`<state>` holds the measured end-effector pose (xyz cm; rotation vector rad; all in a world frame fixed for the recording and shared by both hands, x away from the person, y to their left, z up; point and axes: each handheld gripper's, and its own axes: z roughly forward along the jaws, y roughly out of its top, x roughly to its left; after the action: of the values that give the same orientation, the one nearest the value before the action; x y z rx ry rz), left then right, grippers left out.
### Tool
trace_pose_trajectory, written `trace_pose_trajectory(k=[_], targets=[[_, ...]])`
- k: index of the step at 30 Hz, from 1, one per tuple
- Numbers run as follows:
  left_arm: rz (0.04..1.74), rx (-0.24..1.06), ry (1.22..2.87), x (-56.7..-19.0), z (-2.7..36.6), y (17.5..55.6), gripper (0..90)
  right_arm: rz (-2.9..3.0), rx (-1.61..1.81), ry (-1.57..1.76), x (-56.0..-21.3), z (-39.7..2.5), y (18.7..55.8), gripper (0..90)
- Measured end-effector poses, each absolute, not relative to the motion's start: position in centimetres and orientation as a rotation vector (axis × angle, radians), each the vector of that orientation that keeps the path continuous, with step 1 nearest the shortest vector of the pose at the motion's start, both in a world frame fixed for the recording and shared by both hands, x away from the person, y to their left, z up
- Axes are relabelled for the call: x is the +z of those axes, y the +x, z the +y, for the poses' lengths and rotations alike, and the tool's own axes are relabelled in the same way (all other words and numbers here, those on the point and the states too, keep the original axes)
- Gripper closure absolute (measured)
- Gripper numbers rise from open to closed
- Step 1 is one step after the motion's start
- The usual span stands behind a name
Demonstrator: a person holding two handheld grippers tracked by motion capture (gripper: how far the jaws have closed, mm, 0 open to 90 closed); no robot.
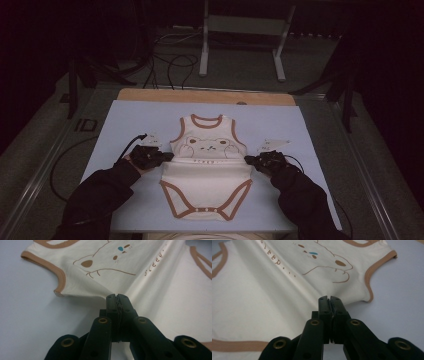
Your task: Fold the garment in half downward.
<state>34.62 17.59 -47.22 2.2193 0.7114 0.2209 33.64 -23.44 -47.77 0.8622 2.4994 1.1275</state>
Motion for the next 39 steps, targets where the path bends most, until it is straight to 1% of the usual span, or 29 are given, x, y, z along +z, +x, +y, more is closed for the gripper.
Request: trace_pose_trajectory(k=[9,18,36,39], targets=[[0.663,0.218,2.239,-46.4,17.5,32.4,89.6,2.514,1.128,0.817,-47.1,-23.7,31.9,88.7],[0.638,0.200,2.257,-46.4,17.5,30.5,89.6,2.531,1.136,0.800,-47.3,-23.9,29.9,88.7],[0.615,0.148,2.260,-47.4,17.7,27.1,89.6,2.550,1.143,0.768,-47.5,-23.9,26.9,88.7],[0.607,0.156,2.265,-47.4,17.5,26.5,89.6,2.554,1.151,0.766,-47.6,-24.1,26.6,88.7]])
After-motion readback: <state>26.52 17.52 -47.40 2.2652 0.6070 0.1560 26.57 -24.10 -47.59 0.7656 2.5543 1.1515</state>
